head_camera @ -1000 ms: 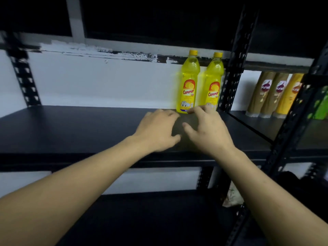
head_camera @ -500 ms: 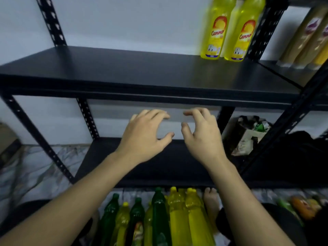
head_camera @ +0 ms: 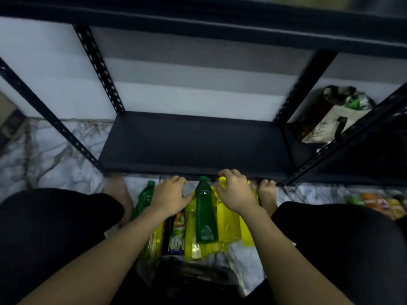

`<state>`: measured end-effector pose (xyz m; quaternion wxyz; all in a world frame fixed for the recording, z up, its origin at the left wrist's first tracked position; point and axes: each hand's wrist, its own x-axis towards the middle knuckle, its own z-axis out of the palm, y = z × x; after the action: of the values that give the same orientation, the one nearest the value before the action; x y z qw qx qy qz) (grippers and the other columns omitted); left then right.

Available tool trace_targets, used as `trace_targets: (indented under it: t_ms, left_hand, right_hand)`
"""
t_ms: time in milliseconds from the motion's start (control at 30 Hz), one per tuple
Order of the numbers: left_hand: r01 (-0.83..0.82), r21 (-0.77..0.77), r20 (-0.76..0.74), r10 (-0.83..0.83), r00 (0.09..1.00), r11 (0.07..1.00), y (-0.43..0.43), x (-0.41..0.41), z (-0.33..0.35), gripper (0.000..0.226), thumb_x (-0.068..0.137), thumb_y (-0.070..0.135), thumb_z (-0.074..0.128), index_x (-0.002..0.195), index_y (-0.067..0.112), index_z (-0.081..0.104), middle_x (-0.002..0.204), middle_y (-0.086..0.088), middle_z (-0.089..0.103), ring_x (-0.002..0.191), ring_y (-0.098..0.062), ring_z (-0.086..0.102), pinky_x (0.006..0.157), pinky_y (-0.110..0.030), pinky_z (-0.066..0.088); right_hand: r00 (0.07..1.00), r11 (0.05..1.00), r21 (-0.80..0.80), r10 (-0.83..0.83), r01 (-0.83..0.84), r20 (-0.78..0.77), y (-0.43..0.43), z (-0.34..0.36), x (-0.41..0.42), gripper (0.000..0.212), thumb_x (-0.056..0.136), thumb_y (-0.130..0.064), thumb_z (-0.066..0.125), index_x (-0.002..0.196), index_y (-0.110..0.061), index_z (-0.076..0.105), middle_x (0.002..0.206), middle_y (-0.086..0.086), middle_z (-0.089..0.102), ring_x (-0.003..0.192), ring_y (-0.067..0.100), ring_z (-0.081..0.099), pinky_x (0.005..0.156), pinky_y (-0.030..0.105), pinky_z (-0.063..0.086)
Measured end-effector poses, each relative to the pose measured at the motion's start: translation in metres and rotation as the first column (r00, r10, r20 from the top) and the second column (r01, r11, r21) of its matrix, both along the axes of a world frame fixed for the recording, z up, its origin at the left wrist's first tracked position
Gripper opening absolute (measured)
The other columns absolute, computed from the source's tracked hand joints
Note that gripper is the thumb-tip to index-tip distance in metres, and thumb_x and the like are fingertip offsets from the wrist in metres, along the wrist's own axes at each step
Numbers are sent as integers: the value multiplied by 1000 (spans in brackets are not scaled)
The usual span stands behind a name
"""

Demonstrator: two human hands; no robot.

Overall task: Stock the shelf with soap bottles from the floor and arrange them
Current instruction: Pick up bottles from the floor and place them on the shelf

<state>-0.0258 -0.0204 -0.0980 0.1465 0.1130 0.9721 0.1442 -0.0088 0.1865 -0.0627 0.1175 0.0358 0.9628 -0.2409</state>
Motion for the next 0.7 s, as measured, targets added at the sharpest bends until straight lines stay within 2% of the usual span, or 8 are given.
trace_targets:
  t_ms: [167, 333, 400, 467, 567, 700]
  left_hand:
    - [-151, 29, 219, 141, 965, 988, -13, 20, -69, 53, 89, 49, 64, 134, 22, 56, 136, -2, 59, 117, -23, 59, 94, -36, 51]
    - [-247, 152, 270, 200, 942, 957, 12, 19, -101, 57, 89, 46, 66, 137, 20, 51, 133, -2, 59, 106, -23, 62, 80, -30, 50]
    - [-291, 203, 314, 219, 924, 935, 24, 24, -119, 68, 88, 48, 67, 145, 20, 42, 138, -3, 57, 110, -25, 62, 86, -33, 52]
    - [-314, 228, 350, 224, 910, 922, 38, 28, -135, 78, 91, 48, 65, 154, 21, 28, 147, -6, 50, 122, -28, 57, 96, -38, 50]
    - [-326, 229, 391, 220, 894, 917, 63, 28, -153, 84, 95, 50, 57, 159, 24, 10, 160, -9, 31, 129, -30, 52, 101, -43, 48]
    - [-316, 69, 368, 270, 890, 946, 91, 24, -169, 84, 100, 52, 44, 159, 20, -6, 166, -9, 7, 145, -36, 29, 107, -47, 42]
  right_hand:
    - [976, 1000, 8, -29, 28, 214, 7, -65, 14, 50, 91, -32, 64, 137, -17, 52, 136, 13, 51, 117, 37, 56, 96, 38, 46]
    - [937, 992, 15, -126, 128, 326, 26, -112, 16, 55, 91, -30, 66, 141, -16, 49, 138, 16, 49, 111, 39, 59, 92, 37, 46]
    - [920, 988, 24, -153, 155, 360, 35, -128, 16, 61, 90, -31, 67, 144, -15, 46, 140, 17, 50, 115, 38, 58, 92, 36, 46]
    - [906, 985, 29, -170, 172, 388, 40, -141, 14, 69, 89, -33, 69, 149, -14, 40, 144, 18, 48, 126, 35, 52, 97, 36, 44]
    - [889, 982, 23, -179, 186, 421, 40, -157, 8, 77, 92, -33, 66, 156, -14, 28, 151, 18, 41, 132, 35, 47, 98, 37, 44]
    - [879, 982, 30, -179, 184, 441, 35, -177, 1, 68, 99, -30, 55, 158, -16, 24, 158, 17, 32, 136, 37, 44, 99, 41, 43]
